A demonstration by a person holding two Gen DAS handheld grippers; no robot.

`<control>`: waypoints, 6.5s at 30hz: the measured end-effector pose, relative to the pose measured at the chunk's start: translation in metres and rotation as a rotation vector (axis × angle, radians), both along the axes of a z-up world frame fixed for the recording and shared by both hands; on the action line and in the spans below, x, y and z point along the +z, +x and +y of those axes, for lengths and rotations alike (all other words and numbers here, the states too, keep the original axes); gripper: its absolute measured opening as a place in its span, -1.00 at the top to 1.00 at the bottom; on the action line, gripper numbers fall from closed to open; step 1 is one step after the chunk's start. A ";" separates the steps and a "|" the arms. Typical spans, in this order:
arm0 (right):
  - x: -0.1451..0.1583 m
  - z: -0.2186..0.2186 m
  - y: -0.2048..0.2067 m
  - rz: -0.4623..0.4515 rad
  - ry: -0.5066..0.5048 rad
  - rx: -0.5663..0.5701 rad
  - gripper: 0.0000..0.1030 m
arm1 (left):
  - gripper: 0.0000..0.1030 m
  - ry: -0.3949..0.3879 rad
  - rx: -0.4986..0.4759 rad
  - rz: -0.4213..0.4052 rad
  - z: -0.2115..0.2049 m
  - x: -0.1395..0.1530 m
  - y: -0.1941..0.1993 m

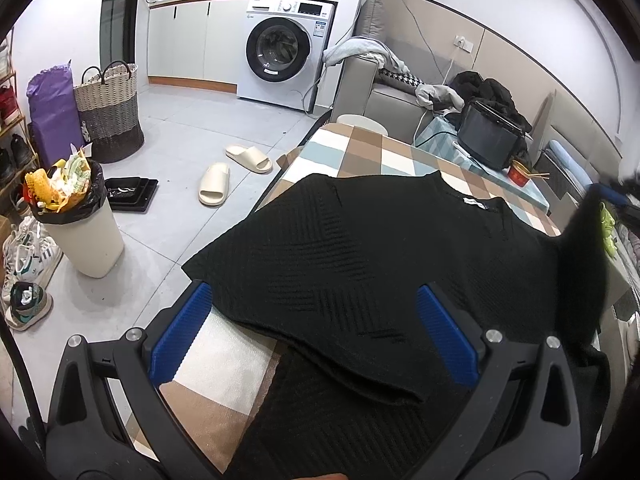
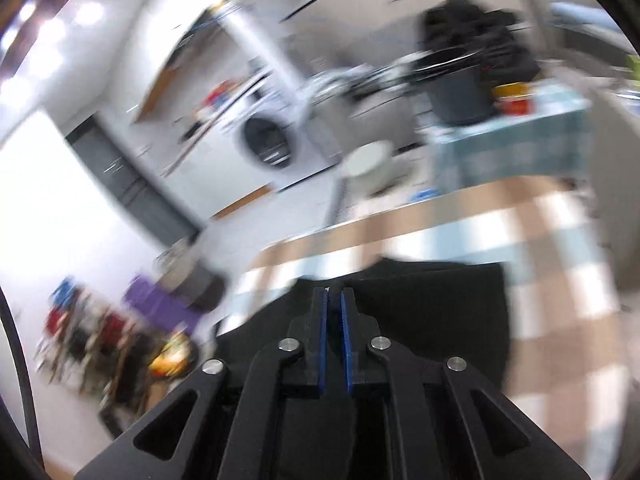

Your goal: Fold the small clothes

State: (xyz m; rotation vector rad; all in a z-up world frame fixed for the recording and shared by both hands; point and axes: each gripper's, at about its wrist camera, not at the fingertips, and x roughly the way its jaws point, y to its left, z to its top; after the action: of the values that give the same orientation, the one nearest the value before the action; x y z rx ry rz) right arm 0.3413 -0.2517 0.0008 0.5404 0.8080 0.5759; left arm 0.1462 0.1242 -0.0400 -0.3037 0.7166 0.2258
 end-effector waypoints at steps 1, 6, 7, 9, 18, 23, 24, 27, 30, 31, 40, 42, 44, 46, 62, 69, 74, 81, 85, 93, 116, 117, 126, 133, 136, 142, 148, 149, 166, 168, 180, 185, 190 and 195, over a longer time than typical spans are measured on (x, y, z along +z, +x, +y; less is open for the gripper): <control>-0.001 0.008 0.000 -0.003 0.004 0.019 0.27 | -0.98 0.004 0.000 -0.002 0.000 0.001 -0.001; -0.021 -0.007 -0.027 0.036 -0.125 -0.052 0.12 | -0.98 -0.001 0.006 -0.010 0.003 0.003 -0.009; -0.034 -0.015 -0.036 0.072 -0.196 -0.081 0.10 | -0.98 0.001 0.007 -0.009 0.003 0.003 -0.009; -0.065 -0.030 -0.058 0.140 -0.319 -0.133 0.10 | -0.98 -0.004 0.006 -0.009 0.004 0.003 -0.010; -0.140 -0.025 -0.109 0.221 -0.420 -0.111 0.10 | -0.98 0.020 -0.012 0.012 -0.005 0.001 -0.001; -0.151 -0.023 -0.106 0.228 -0.491 -0.092 0.43 | -0.98 0.026 -0.012 0.014 -0.011 0.001 -0.001; -0.151 -0.024 -0.106 0.221 -0.494 -0.075 0.49 | -0.98 0.025 -0.013 0.013 -0.012 0.001 -0.002; -0.150 -0.027 -0.110 0.208 -0.462 -0.069 0.76 | -0.98 0.029 -0.012 0.016 -0.013 0.000 -0.002; -0.128 -0.046 -0.130 0.118 -0.391 -0.159 0.80 | -0.98 0.035 -0.011 0.018 -0.015 0.001 -0.004; -0.125 -0.053 -0.135 0.108 -0.377 -0.194 0.80 | -0.98 0.038 -0.009 0.015 -0.016 0.001 -0.005; -0.117 -0.070 -0.151 0.141 -0.456 -0.295 0.51 | -0.98 0.035 0.018 0.026 -0.008 0.000 -0.012; -0.105 -0.054 -0.152 0.083 -0.444 -0.249 0.51 | -0.98 0.032 0.027 0.029 -0.004 0.000 -0.015; -0.099 -0.037 -0.151 0.028 -0.399 -0.165 0.40 | -0.98 0.022 0.051 0.039 0.004 -0.003 -0.018; -0.107 -0.022 -0.143 0.046 -0.390 -0.106 0.18 | -0.98 -0.009 0.077 0.045 0.014 -0.006 -0.024; -0.111 -0.007 -0.145 0.107 -0.425 -0.168 0.05 | -0.49 -0.290 0.219 0.188 0.130 -0.077 0.025; -0.114 -0.016 -0.145 0.141 -0.396 -0.219 0.05 | 0.82 -0.522 0.172 0.106 0.151 -0.096 0.048; -0.115 -0.021 -0.151 0.146 -0.377 -0.232 0.05 | 0.90 -0.416 0.131 0.057 0.133 -0.062 0.061; -0.113 -0.029 -0.157 0.133 -0.360 -0.231 0.05 | 0.90 -0.293 0.004 0.000 0.081 0.017 0.115; -0.112 -0.036 -0.160 0.132 -0.342 -0.249 0.04 | 0.90 -0.238 -0.142 -0.025 0.019 0.065 0.158; -0.108 -0.045 -0.171 0.127 -0.339 -0.281 -0.04 | -0.44 -0.189 -0.387 0.007 -0.097 0.088 0.201; -0.128 -0.045 -0.152 0.183 -0.373 -0.203 -0.07 | -0.45 -0.064 -0.133 0.260 0.002 -0.051 0.086; -0.127 -0.047 -0.150 0.178 -0.375 -0.215 -0.07 | -0.45 -0.062 -0.124 0.272 0.003 -0.055 0.091; -0.132 -0.054 -0.099 0.194 -0.384 -0.279 -0.06 | 0.16 -0.047 -0.161 0.297 -0.004 -0.068 0.139; -0.147 -0.038 -0.077 0.201 -0.495 -0.252 0.60 | 0.78 -0.013 -0.201 0.299 -0.021 -0.065 0.173; -0.147 -0.037 -0.077 0.190 -0.511 -0.255 0.75 | 0.79 0.013 -0.215 0.295 -0.030 -0.064 0.191; -0.149 -0.051 -0.054 0.217 -0.470 -0.329 0.79 | 0.79 0.006 -0.209 0.263 -0.037 -0.058 0.225; -0.148 -0.051 -0.021 0.228 -0.459 -0.370 0.80 | 0.79 0.012 -0.194 0.250 -0.035 -0.056 0.236; -0.148 -0.051 -0.019 0.230 -0.459 -0.373 0.79 | 0.78 0.010 -0.191 0.253 -0.034 -0.057 0.237; -0.104 -0.034 -0.119 0.109 -0.387 -0.171 -0.78 | -0.31 0.022 -0.112 0.194 0.002 -0.035 0.098; -0.099 -0.028 -0.135 0.073 -0.371 -0.126 -0.81 | -0.58 0.027 -0.114 0.173 0.005 -0.031 0.066; -0.098 -0.041 -0.234 0.014 -0.385 -0.148 -0.87 | -0.68 0.101 -0.137 0.159 -0.013 -0.052 -0.063; -0.111 -0.069 -0.268 0.067 -0.370 -0.199 -0.87 | -0.68 0.126 -0.131 0.192 -0.022 -0.066 -0.074; -0.126 -0.093 -0.290 0.137 -0.358 -0.214 -0.87 | -0.67 0.098 -0.118 0.231 -0.023 -0.078 -0.073; -0.140 -0.098 -0.304 0.172 -0.341 -0.163 -0.80 | 0.07 0.098 -0.156 0.198 -0.026 -0.075 -0.078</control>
State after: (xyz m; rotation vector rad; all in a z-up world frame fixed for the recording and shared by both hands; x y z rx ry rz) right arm 0.0370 -0.3497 -0.1391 0.3402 0.9917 0.2356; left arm 0.0682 0.0985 -0.1152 -0.1319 0.9178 0.1436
